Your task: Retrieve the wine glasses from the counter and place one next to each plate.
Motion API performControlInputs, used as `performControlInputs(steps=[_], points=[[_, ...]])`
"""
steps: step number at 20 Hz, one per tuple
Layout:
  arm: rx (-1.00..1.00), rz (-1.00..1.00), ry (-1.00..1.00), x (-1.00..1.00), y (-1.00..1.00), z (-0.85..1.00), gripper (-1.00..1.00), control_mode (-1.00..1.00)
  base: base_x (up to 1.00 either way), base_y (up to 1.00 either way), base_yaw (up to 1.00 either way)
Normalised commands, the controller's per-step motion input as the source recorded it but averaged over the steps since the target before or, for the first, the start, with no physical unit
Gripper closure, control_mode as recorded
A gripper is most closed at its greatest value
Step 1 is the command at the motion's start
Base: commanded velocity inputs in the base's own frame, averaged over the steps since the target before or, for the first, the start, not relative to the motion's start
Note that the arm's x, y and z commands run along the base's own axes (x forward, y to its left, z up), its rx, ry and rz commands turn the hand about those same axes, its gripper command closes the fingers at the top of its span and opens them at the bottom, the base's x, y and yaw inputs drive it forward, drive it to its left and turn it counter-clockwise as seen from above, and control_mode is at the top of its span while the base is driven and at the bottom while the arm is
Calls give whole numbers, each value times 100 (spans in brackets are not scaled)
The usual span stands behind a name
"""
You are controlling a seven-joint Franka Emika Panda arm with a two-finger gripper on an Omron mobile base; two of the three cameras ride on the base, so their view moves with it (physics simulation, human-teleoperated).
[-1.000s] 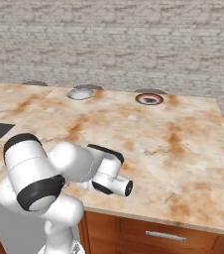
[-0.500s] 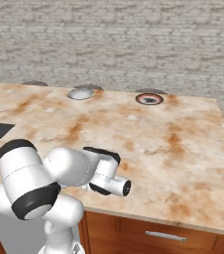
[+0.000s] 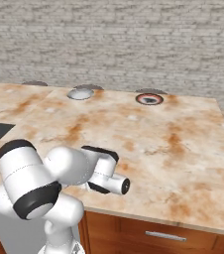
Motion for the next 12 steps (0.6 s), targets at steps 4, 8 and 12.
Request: performControlInputs(steps=[4, 8, 12], points=[[0, 0, 0, 0, 3, -11, -100, -100, 0, 0, 0], [0, 0, 0, -2, 6, -18, -100, -100, 0, 0, 0], [0, -1, 0, 0, 14, -16, -100, -100, 0, 0, 0]])
